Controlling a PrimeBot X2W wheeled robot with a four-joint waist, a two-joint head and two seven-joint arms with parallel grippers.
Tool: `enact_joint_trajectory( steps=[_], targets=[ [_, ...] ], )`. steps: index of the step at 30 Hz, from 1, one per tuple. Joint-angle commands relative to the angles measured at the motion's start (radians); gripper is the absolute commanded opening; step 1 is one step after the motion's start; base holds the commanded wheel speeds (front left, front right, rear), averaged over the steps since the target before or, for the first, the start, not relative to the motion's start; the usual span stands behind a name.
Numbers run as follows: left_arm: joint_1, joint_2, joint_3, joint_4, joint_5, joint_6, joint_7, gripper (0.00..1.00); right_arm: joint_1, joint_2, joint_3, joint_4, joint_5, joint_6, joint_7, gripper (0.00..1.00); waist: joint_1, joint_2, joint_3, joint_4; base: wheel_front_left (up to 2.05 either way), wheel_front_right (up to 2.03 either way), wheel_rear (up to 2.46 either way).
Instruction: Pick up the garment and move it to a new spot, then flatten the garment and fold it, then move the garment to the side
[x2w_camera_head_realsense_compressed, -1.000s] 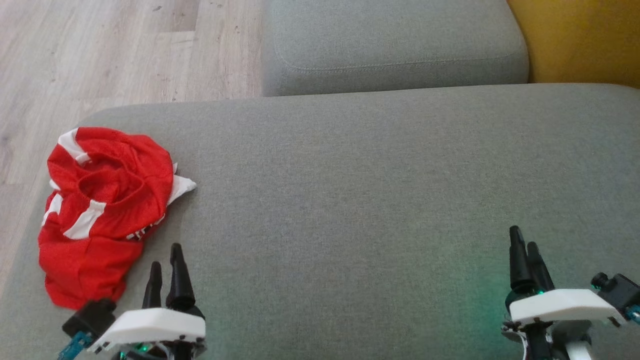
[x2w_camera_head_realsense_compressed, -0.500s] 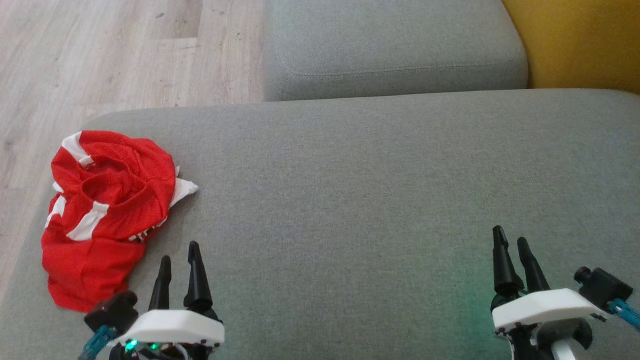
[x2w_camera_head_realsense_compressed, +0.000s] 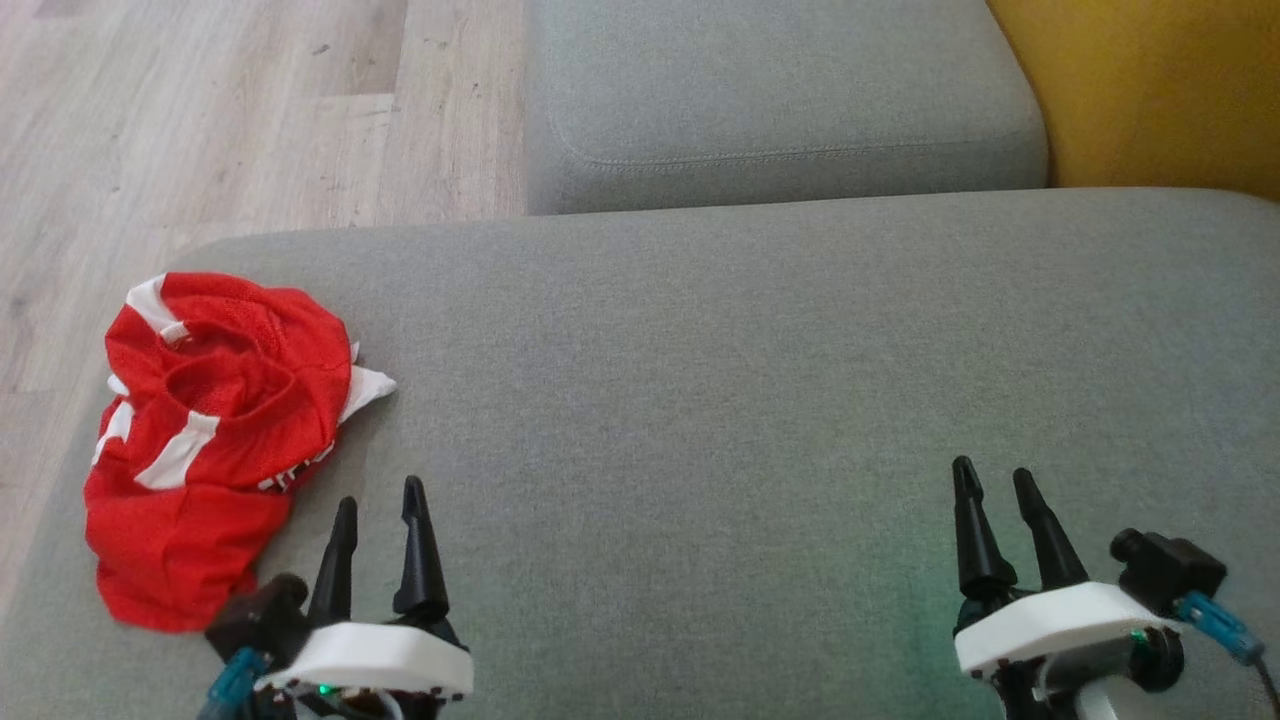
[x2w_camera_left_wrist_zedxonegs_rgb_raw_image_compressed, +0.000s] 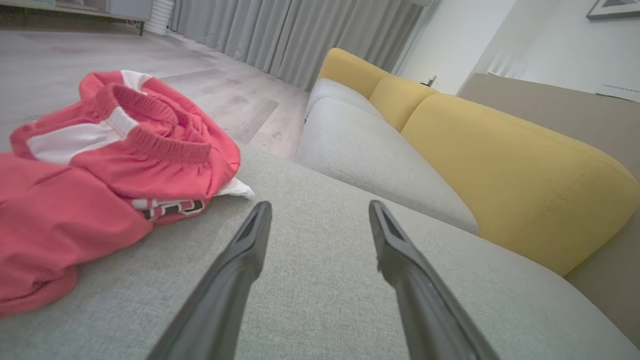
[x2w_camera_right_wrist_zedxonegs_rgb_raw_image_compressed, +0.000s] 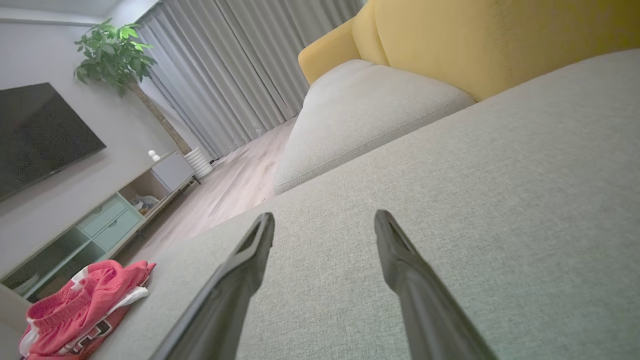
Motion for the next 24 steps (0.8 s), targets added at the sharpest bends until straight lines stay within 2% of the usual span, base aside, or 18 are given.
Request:
enact_joint_trajectory(
  steps=[1,17,24],
  targets=[
    [-0.047,0.005,0.007,-0.040,0.031,0.006,-0.014,1.00,-0.045,-0.007,0.023,-0.031,-0.033,0.006,-0.015,1.00,0.0000,0.0000,-0.002,0.000,0.00,0.00,0.00],
    [-0.043,0.006,-0.027,-0.055,0.222,0.037,-0.061,1.00,-0.039,-0.008,0.053,-0.039,-0.234,0.007,-0.062,1.00,0.0000,0.0000,-0.020,0.001,0.00,0.00,0.00],
    [-0.048,0.006,-0.031,-0.042,0.297,0.065,-0.082,1.00,-0.038,-0.008,0.039,-0.039,-0.320,0.007,-0.083,1.00,0.0000,0.0000,-0.015,0.009,0.00,0.00,0.00]
  ],
)
